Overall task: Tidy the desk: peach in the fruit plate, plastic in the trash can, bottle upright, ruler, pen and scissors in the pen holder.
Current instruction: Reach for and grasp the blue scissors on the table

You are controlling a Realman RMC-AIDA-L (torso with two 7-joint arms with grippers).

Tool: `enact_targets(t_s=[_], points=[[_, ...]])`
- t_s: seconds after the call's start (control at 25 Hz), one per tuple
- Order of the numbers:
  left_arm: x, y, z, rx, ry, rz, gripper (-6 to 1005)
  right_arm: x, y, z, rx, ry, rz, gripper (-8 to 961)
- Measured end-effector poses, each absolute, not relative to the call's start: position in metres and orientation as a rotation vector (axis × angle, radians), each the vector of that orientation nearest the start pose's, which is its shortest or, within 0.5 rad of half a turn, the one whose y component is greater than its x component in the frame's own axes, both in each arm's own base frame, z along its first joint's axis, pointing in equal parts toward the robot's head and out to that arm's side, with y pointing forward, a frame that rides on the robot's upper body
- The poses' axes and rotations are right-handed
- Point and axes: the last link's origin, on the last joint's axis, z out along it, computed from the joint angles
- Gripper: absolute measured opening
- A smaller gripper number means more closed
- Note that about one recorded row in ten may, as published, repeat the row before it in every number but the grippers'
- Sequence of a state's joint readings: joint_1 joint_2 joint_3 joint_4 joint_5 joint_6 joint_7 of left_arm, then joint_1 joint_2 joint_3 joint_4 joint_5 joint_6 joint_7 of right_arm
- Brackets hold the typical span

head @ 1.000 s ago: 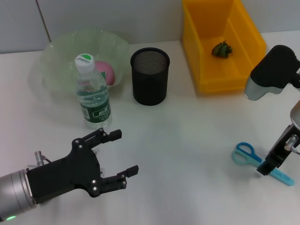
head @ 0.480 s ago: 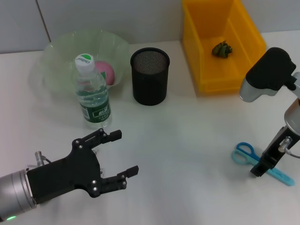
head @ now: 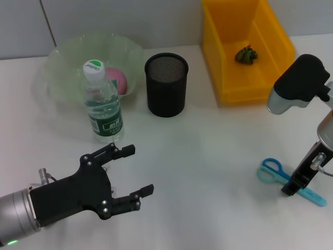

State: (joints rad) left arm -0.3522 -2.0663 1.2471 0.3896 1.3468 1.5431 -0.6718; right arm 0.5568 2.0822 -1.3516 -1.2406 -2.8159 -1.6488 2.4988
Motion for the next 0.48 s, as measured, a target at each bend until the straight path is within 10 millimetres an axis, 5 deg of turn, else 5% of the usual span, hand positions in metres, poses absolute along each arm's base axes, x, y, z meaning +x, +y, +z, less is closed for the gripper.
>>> enact_targets(t_s=[0.48], points=[[-0.2696, 0.2585, -0.0556, -2.645, -0.086, -0.948, 839, 0.2493, 0.3308, 0.0081, -2.483, 1.057, -0.878, 503]])
